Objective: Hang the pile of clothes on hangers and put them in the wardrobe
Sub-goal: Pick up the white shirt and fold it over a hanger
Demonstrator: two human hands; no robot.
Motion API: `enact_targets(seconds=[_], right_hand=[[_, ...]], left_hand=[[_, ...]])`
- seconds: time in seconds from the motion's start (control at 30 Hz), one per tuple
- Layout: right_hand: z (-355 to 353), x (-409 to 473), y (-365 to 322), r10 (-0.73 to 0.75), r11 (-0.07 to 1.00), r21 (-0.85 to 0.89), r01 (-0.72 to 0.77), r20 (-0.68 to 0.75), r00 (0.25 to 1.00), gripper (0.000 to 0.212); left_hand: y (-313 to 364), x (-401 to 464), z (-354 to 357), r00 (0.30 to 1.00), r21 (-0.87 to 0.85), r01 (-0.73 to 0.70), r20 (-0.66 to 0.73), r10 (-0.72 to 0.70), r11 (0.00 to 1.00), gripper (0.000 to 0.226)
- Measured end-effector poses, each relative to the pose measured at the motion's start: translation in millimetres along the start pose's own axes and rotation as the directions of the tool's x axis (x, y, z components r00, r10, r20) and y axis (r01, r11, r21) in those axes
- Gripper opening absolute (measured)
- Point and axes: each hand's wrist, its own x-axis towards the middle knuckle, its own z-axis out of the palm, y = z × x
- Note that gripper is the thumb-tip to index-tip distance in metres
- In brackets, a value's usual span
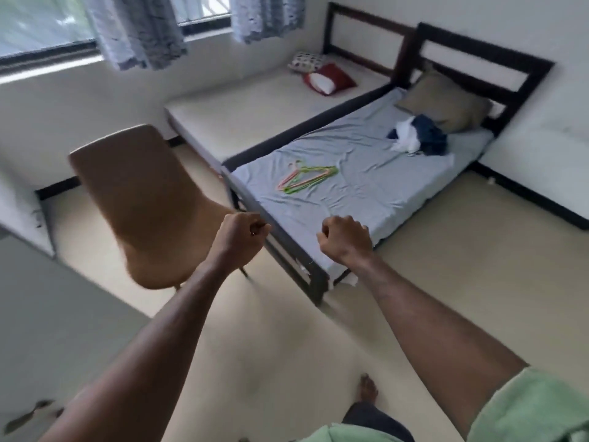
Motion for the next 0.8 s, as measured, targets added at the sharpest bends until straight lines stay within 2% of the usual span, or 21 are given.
enact_targets(seconds=[0.2, 0.4, 0.53, 0.8], right_hand=[[-43, 38, 153, 0.162, 0.985, 0.075, -0.157, -0.053, 0.985, 0.019], [-103, 86, 288, 0.238, 0.969, 0.089, -0.230, -0.086, 0.967, 0.019], [-128, 113, 348, 0.285, 0.955, 0.112, -0.273, -0.104, 0.953, 0.018], [-157, 202, 451, 0.354, 0.932, 0.126, -0.339, -0.130, 0.926, 0.015]], left_hand=[[122, 85, 112, 0.989, -0.052, -0.067, 0.127, 0.073, 0.996, 0.015], [229, 162, 201, 0.964, -0.069, -0.173, 0.194, 0.184, 0.982, 0.015], [280, 201, 241, 0.946, -0.039, -0.205, 0.250, 0.208, 0.978, 0.018], [354, 314, 327, 0.921, -0.095, -0.239, 0.292, 0.256, 0.966, 0.018]])
